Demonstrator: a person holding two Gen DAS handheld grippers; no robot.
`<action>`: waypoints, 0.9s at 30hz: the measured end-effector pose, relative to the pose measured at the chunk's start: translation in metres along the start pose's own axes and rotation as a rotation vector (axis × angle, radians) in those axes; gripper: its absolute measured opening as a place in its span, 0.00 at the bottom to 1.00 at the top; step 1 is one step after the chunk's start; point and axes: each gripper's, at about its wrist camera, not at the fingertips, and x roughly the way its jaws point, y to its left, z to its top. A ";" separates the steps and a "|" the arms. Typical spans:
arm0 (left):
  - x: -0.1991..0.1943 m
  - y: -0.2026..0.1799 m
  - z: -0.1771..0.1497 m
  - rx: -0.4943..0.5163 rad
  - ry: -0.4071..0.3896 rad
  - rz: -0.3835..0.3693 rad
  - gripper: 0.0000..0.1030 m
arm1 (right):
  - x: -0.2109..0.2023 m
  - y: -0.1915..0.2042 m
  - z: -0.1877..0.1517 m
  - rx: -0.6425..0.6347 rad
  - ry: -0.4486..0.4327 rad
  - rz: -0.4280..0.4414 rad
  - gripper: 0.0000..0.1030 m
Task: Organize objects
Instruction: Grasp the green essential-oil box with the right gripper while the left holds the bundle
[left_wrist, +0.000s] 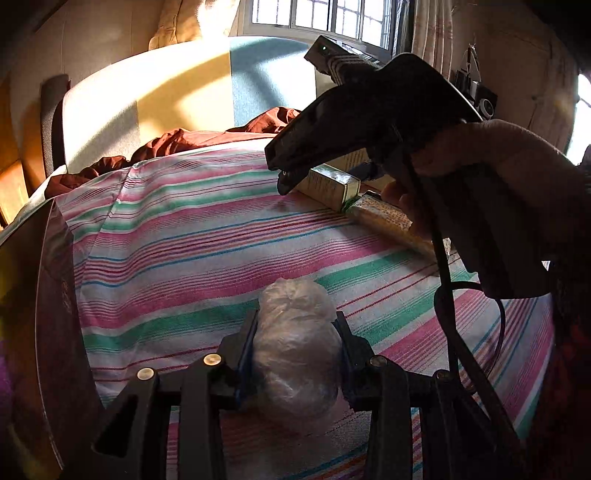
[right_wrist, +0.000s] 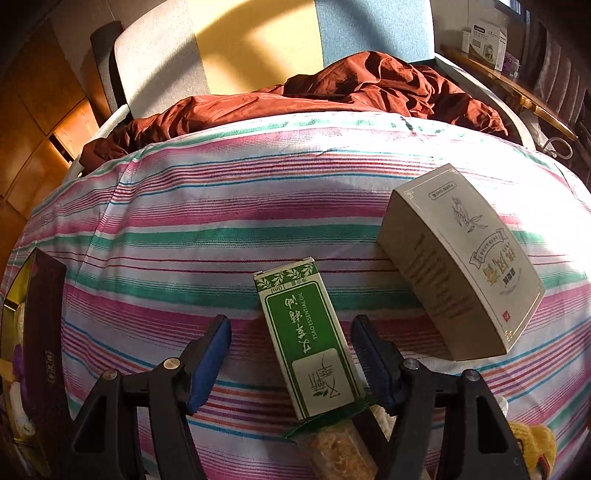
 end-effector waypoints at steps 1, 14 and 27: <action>0.000 0.000 0.000 0.002 0.000 0.002 0.37 | -0.002 0.003 0.001 -0.013 -0.002 0.022 0.37; 0.000 -0.001 0.000 -0.002 0.002 -0.003 0.38 | -0.001 0.036 -0.013 -0.105 0.076 0.159 0.32; 0.000 -0.007 0.000 0.015 0.003 0.019 0.38 | -0.004 0.043 -0.019 -0.187 0.059 0.116 0.32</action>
